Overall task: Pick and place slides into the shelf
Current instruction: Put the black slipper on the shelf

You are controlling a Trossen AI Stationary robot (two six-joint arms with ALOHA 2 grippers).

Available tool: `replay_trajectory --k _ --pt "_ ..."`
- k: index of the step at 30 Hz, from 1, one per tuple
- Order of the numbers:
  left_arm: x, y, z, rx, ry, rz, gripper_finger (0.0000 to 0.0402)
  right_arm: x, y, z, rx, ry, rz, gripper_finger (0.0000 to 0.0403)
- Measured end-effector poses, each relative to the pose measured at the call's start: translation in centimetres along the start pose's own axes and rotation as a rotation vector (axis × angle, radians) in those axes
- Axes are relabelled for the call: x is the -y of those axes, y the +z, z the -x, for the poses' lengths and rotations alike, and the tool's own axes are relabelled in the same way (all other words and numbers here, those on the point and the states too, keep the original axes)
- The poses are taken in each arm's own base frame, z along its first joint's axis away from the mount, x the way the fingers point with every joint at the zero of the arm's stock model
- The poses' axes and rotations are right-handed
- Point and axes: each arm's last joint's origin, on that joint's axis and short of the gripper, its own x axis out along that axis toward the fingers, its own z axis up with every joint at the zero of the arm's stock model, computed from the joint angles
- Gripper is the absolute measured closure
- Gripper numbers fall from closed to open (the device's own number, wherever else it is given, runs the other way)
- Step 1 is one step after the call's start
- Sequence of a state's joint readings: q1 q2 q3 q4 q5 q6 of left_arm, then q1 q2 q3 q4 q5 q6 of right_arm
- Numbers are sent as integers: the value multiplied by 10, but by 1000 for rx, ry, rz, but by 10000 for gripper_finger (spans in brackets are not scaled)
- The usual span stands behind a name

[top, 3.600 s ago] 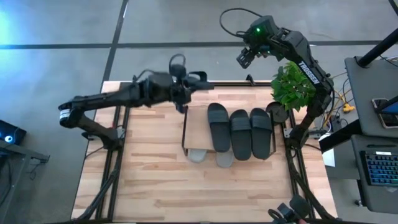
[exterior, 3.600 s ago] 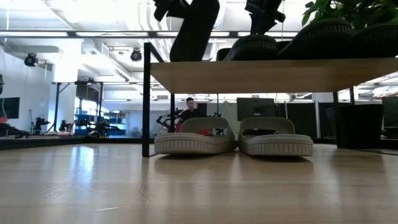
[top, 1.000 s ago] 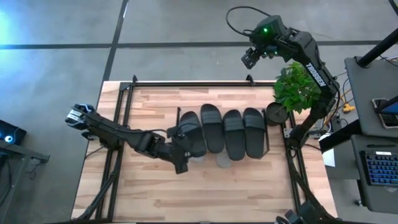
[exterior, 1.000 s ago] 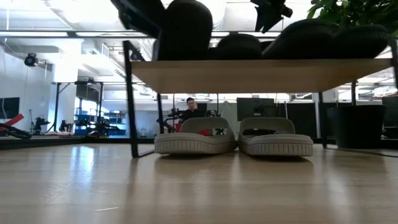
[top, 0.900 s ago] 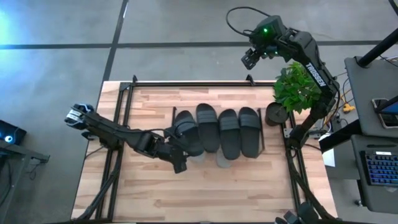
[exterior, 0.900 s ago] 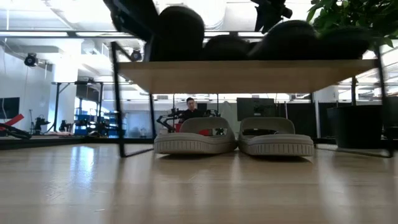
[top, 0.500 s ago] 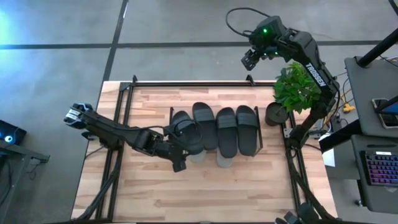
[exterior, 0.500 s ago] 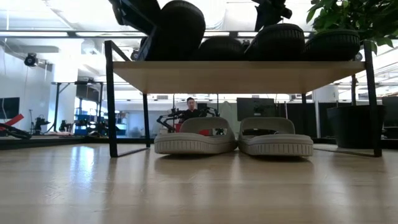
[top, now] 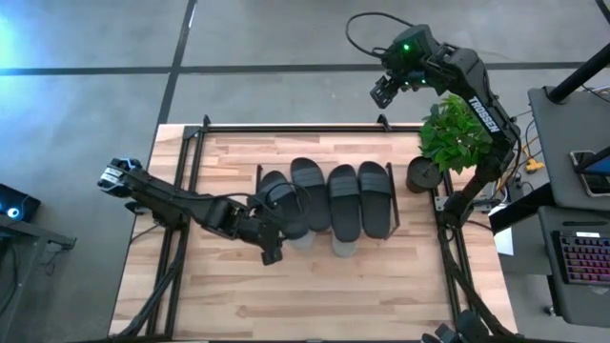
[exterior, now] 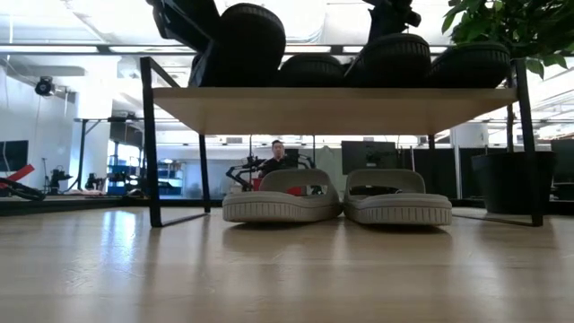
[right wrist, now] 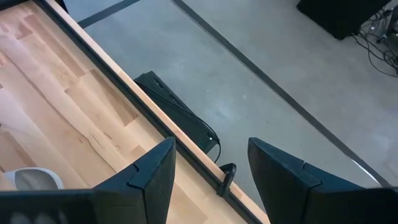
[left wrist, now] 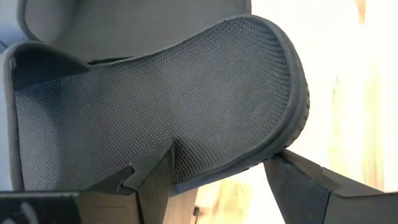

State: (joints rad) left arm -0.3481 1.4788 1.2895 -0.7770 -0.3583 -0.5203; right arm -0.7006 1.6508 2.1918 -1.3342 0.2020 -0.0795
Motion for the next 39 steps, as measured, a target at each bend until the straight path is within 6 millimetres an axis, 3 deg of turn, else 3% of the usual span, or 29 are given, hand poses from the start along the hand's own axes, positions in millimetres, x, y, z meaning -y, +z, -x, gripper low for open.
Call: replay_trajectory --k 6,19,28,39 --pt "-2 2 4 1 39 39 180 0 0 0 0 0 8 209" --pt "1 -4 3 -47 57 -75 180 0 0 0 0 0 11 209" --pt "2 0 3 -14 86 39 177 0 0 0 1 0 23 209" --pt "3 -3 4 -91 8 62 85 0 0 0 2 0 29 209"
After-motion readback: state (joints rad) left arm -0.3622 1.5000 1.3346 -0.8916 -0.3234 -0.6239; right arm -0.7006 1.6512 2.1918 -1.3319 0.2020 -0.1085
